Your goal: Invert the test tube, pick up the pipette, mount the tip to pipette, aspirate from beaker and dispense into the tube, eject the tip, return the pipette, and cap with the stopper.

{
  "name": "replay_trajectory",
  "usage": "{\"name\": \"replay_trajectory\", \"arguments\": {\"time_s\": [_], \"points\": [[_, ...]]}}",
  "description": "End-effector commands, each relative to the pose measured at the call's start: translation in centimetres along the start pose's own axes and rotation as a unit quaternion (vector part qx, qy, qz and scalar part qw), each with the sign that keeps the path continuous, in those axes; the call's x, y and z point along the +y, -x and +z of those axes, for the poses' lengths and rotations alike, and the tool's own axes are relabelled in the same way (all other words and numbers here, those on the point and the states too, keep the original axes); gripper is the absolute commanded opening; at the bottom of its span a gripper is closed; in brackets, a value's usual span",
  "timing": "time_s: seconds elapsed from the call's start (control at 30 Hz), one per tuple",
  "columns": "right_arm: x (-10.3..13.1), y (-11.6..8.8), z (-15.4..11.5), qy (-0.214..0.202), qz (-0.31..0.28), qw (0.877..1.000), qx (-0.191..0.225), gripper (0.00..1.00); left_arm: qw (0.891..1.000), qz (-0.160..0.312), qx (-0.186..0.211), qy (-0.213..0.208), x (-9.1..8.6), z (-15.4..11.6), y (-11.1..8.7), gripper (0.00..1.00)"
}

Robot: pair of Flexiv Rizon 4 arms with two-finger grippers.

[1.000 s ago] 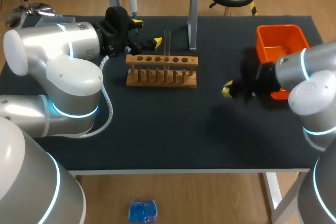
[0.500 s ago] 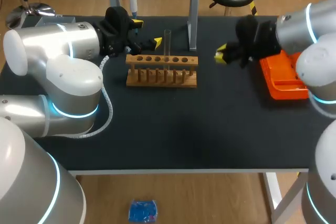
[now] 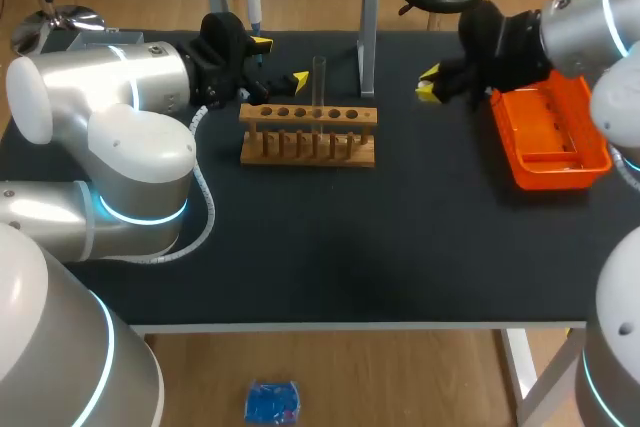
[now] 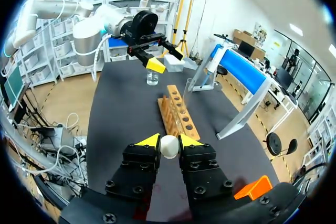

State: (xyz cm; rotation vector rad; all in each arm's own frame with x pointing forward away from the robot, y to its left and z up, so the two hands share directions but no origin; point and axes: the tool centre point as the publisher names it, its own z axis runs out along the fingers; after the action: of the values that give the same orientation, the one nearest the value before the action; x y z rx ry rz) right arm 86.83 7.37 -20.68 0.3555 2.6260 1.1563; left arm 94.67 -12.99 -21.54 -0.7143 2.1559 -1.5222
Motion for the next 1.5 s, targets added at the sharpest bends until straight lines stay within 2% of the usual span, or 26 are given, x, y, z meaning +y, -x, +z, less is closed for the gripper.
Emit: {"name": "replay_trajectory", "arguments": {"time_s": [0.03, 0.17, 0.23, 0.5, 0.67, 0.83, 1.0, 1.13, 1.5], "points": [[0.0, 0.0, -0.1, -0.001, 0.0, 1.0, 0.001, 0.0, 1.0, 0.0, 0.0, 0.001, 0.0, 0.0, 0.0, 1.0], [0.0, 0.0, -0.1, -0.001, 0.0, 1.0, 0.001, 0.0, 1.0, 0.0, 0.0, 0.001, 0.0, 0.0, 0.0, 1.0], [1.2, 0.8, 0.7, 0.005, -0.005, 1.0, 0.003, 0.0, 1.0, 0.0, 0.0, 0.001, 0.0, 0.0, 0.0, 1.0], [6.5, 3.8, 5.8, 0.022, -0.031, 0.999, 0.031, 0.0, 1.0, 0.0, 0.0, 0.001, 0.0, 0.0, 0.0, 1.0], [8.4, 5.1, 9.1, 0.01, -0.034, 0.998, 0.058, 0.0, 1.0, 0.0, 0.0, 0.001, 0.0, 0.0, 0.0, 1.0], [10.1, 5.9, 11.2, 0.008, -0.038, 0.997, 0.067, 0.0, 1.0, 0.0, 0.0, 0.001, 0.0, 0.0, 0.0, 1.0], [10.8, 6.1, 12.7, 0.008, -0.034, 0.996, 0.079, 0.0, 1.0, 0.0, 0.0, 0.001, 0.0, 0.0, 0.0, 1.0], [10.5, 6.0, 13.6, -0.004, -0.009, 0.996, 0.093, 0.0, 1.0, 0.0, 0.0, 0.001, 0.0, 0.0, 0.0, 1.0], [10.6, 5.8, 14.0, -0.004, -0.003, 0.995, 0.097, 0.0, 1.0, 0.0, 0.0, 0.001, 0.0, 0.0, 0.0, 1.0]]}}
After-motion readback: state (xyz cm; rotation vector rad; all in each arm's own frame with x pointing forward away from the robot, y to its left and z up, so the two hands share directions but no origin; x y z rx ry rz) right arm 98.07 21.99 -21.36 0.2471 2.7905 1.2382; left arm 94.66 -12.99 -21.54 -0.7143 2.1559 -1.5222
